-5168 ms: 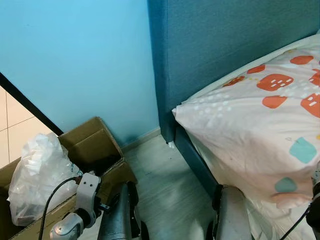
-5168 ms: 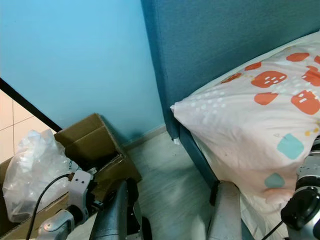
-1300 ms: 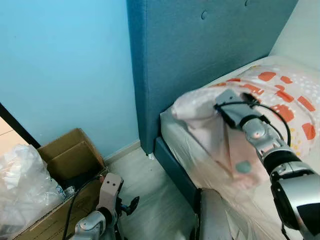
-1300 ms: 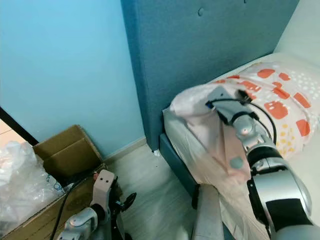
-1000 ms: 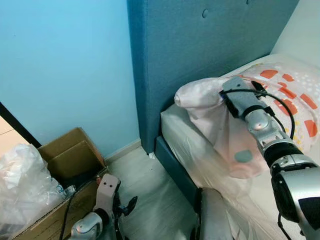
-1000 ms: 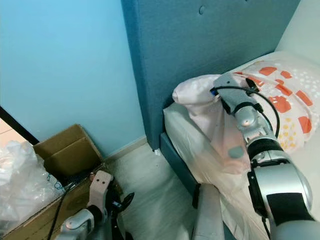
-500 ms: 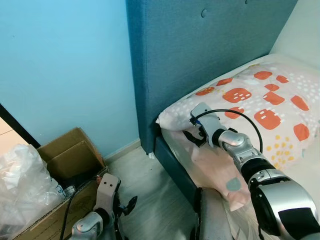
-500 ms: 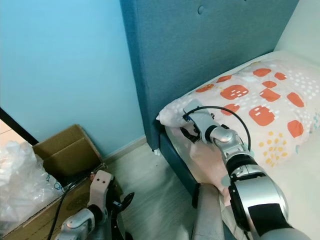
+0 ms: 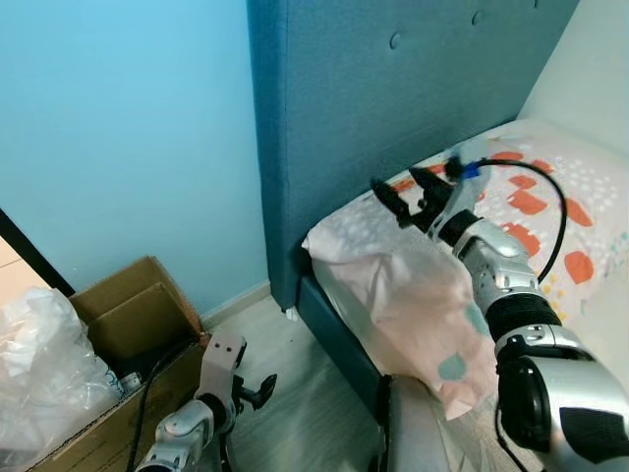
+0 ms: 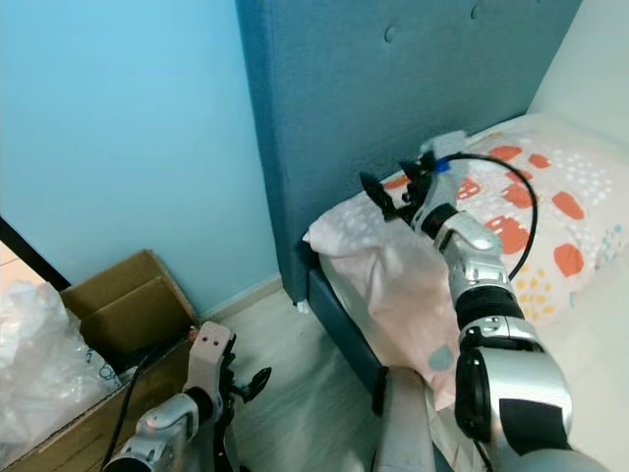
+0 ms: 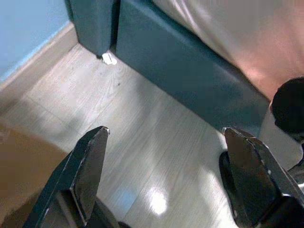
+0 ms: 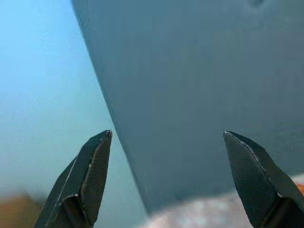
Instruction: Clean up the room
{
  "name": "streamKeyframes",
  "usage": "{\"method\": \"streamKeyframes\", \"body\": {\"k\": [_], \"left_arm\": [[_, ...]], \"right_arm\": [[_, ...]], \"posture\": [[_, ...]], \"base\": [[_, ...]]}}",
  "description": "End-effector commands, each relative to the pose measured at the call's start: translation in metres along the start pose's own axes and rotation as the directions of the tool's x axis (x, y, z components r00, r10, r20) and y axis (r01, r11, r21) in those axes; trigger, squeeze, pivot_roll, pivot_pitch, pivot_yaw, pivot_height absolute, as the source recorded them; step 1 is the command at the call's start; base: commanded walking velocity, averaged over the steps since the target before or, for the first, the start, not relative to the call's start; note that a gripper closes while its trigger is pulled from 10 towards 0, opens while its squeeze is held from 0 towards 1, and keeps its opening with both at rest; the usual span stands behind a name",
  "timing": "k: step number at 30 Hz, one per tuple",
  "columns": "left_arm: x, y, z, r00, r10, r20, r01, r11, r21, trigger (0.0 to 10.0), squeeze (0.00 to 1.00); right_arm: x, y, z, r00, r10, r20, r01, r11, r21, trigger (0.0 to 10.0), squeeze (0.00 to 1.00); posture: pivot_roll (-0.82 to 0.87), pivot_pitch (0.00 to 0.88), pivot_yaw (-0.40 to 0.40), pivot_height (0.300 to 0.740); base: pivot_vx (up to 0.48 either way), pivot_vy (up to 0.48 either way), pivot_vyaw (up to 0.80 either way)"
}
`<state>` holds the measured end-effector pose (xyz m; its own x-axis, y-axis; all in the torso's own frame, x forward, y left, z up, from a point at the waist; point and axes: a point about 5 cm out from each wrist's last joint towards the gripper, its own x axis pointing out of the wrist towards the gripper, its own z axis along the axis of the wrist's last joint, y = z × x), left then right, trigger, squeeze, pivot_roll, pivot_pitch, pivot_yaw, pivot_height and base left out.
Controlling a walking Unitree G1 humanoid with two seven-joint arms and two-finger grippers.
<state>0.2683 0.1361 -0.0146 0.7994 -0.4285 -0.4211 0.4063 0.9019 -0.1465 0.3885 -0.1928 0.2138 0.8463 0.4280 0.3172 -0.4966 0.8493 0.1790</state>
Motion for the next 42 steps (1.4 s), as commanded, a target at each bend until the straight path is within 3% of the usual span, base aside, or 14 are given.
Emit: {"method": "streamKeyframes", "body": {"k": [1, 6, 8, 11, 16, 21, 29, 30, 31, 32, 34, 36, 42], "left_arm": [[-0.001, -0.001, -0.009, 0.999, 0.020, -0.046, -0.021, 1.000, -0.022, 10.0, 0.00], [-0.003, 0.011, -0.011, 0.989, 0.112, -0.096, -0.115, 0.993, -0.026, 10.0, 0.00], [-0.003, 0.013, -0.011, 0.988, 0.123, -0.098, -0.127, 0.991, -0.033, 10.0, 0.00], [-0.005, 0.026, -0.006, 0.970, 0.221, -0.099, -0.228, 0.971, -0.070, 10.0, 0.00], [-0.008, 0.037, -0.006, 0.949, 0.289, -0.123, -0.301, 0.949, -0.091, 10.0, 0.00], [-0.012, 0.041, -0.013, 0.929, 0.325, -0.176, -0.344, 0.935, -0.089, 10.0, 0.00], [-0.028, 0.043, -0.041, 0.882, 0.365, -0.297, -0.399, 0.915, -0.060, 10.0, 0.00], [-0.043, 0.046, -0.062, 0.838, 0.393, -0.378, -0.440, 0.897, -0.042, 10.0, 0.00], [-0.050, 0.047, -0.071, 0.817, 0.405, -0.410, -0.460, 0.887, -0.041, 10.0, 0.00], [-0.050, 0.047, -0.071, 0.817, 0.405, -0.410, -0.460, 0.887, -0.041, 10.0, 0.00], [-0.062, 0.048, -0.086, 0.784, 0.417, -0.461, -0.485, 0.874, -0.035, 10.0, 0.00], [-0.063, 0.048, -0.087, 0.782, 0.417, -0.464, -0.486, 0.873, -0.034, 10.0, 0.00], [-0.067, 0.048, -0.092, 0.766, 0.423, -0.484, -0.499, 0.866, -0.035, 10.0, 0.00]], "right_arm": [[-0.013, -0.004, -0.019, 0.996, -0.094, 0.000, 0.094, 0.990, 0.103, 10.0, 0.00], [-0.046, 0.009, -0.079, 0.970, -0.231, -0.075, 0.243, 0.930, 0.275, 10.0, 0.00], [-0.050, 0.010, -0.084, 0.970, -0.235, -0.067, 0.244, 0.922, 0.299, 10.0, 0.00], [-0.075, 0.018, -0.118, 0.943, -0.291, -0.163, 0.331, 0.878, 0.347, 10.0, 0.00], [-0.085, 0.022, -0.128, 0.934, -0.302, -0.189, 0.352, 0.863, 0.361, 10.0, 0.00], [-0.085, 0.021, -0.125, 0.930, -0.314, -0.188, 0.362, 0.868, 0.340, 10.0, 0.00], [-0.088, 0.003, -0.112, 0.896, -0.414, -0.160, 0.443, 0.854, 0.272, 10.0, 0.00], [-0.094, -0.006, -0.108, 0.870, -0.467, -0.160, 0.493, 0.838, 0.236, 10.0, 0.00], [-0.096, -0.010, -0.108, 0.861, -0.482, -0.162, 0.508, 0.831, 0.225, 10.0, 0.00], [-0.096, -0.010, -0.108, 0.861, -0.482, -0.162, 0.508, 0.831, 0.225, 10.0, 0.00], [-0.102, -0.013, -0.109, 0.842, -0.506, -0.184, 0.536, 0.820, 0.198, 10.0, 0.00], [-0.102, -0.014, -0.110, 0.841, -0.508, -0.186, 0.539, 0.819, 0.196, 10.0, 0.00], [-0.117, -0.003, -0.142, 0.789, -0.504, -0.352, 0.569, 0.815, 0.111, 10.0, 0.00]], "posture": [[0.07, 0.072, -0.039, 0.476], [0.04, 0.041, -0.020, 0.476], [0.04, 0.041, -0.020, 0.481], [0.03, 0.015, -0.005, 0.501], [0.03, 0.000, 0.011, 0.516], [0.03, 0.000, 0.019, 0.531], [0.02, 0.000, 0.030, 0.556], [0.01, 0.000, 0.039, 0.566], [0.01, 0.000, 0.043, 0.571], [0.01, 0.000, 0.043, 0.571], [0.01, 0.000, 0.044, 0.586], [0.01, 0.000, 0.044, 0.591], [0.03, 0.000, 0.019, 0.616]], "base": [[0.000, 0.000, 0.00], [0.000, 0.000, 0.00], [0.000, 0.000, 0.00], [0.000, 0.000, 0.00], [0.000, 0.000, 0.00], [0.000, 0.000, 0.00], [0.000, 0.000, 0.00], [0.000, 0.000, 0.00], [0.000, 0.000, 0.00], [0.000, 0.000, 0.00], [0.000, 0.000, 0.00], [0.000, 0.000, 0.00], [0.000, 0.000, 0.00]]}}
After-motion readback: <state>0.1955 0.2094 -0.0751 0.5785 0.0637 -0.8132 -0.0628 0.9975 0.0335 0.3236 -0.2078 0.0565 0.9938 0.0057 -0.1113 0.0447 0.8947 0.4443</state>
